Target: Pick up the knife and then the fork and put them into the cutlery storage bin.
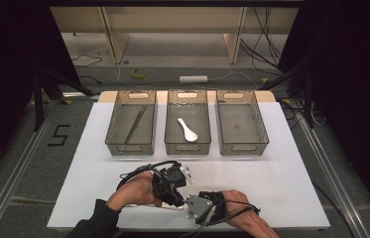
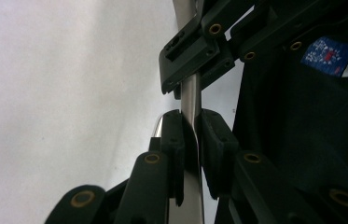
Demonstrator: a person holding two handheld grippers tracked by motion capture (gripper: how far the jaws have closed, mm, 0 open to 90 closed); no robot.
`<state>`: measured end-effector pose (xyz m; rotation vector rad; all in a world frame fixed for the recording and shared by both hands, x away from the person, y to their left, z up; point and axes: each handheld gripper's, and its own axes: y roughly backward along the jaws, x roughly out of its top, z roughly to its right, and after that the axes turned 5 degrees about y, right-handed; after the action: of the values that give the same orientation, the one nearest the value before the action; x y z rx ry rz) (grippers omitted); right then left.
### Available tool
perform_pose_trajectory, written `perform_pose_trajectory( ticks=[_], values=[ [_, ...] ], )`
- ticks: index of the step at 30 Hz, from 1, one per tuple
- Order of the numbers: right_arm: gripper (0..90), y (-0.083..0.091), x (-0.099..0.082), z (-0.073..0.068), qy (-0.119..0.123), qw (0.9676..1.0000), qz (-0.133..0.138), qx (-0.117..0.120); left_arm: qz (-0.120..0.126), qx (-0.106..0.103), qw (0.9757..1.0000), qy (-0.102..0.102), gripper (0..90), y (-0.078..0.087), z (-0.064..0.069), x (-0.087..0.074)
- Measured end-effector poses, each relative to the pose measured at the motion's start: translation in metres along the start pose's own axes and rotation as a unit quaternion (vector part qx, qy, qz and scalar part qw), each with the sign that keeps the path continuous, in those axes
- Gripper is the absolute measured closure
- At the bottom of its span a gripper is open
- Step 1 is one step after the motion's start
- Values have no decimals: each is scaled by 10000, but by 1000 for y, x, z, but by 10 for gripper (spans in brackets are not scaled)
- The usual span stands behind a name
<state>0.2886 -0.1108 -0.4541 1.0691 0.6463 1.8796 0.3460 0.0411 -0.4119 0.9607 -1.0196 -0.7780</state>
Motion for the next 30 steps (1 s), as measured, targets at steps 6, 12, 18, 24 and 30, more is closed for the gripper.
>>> perform_pose_trajectory(
  ticks=[6, 12, 18, 24, 30],
  values=[
    [845, 2, -8, 5, -99, 9998, -143, 22, 605, 287, 9974, 261, 627, 12, -4, -2],
    [845, 6, -18, 10, -315, 9991, -286, -30, 1241, 780, 9871, 644, 389, 31, -7, -7],
    [844, 10, -29, 19, -609, 9969, -475, -173, 2039, 1054, 9691, 904, 264, 43, -11, -20],
    [845, 12, -45, 28, -853, 9933, -719, -288, 2777, 1265, 9442, 1242, 216, 55, -16, -34],
    [844, 18, -59, 39, -1220, 9885, -787, -430, 3222, 1210, 9278, 1437, 186, 61, -21, -51]
  ],
)
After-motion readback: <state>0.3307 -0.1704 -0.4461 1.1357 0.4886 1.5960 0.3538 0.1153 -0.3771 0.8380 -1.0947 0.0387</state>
